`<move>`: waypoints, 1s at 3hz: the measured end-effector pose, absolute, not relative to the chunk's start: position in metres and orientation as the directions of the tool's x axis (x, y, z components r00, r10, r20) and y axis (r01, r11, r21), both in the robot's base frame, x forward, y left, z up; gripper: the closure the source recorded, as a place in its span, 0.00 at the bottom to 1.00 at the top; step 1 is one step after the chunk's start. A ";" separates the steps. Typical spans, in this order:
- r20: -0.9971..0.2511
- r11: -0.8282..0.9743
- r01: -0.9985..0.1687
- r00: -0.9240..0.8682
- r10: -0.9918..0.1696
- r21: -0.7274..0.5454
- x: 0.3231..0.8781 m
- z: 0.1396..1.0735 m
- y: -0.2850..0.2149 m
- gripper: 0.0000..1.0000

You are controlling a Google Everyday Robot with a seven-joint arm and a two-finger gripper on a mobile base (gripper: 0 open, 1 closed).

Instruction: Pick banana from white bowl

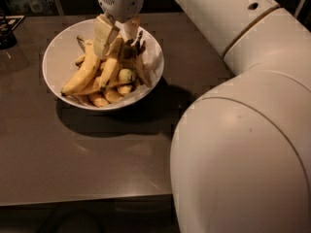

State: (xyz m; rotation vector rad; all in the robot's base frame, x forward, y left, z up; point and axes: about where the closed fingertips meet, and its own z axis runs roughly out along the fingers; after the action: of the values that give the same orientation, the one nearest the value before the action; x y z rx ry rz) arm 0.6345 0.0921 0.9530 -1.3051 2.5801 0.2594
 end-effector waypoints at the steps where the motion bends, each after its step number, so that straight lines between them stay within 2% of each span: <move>1: -0.284 0.573 -0.818 -0.561 -0.778 0.048 0.636 0.949 0.095 0.50; 3: -0.292 0.556 -0.831 -0.538 -0.791 0.022 0.636 0.954 0.095 0.96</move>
Offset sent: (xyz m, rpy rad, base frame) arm -0.0138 -0.0147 0.0067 -0.0752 -0.0044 0.0667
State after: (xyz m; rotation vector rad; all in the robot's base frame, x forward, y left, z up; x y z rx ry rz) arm 0.6365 0.0951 0.9535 -1.3525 2.5440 0.2311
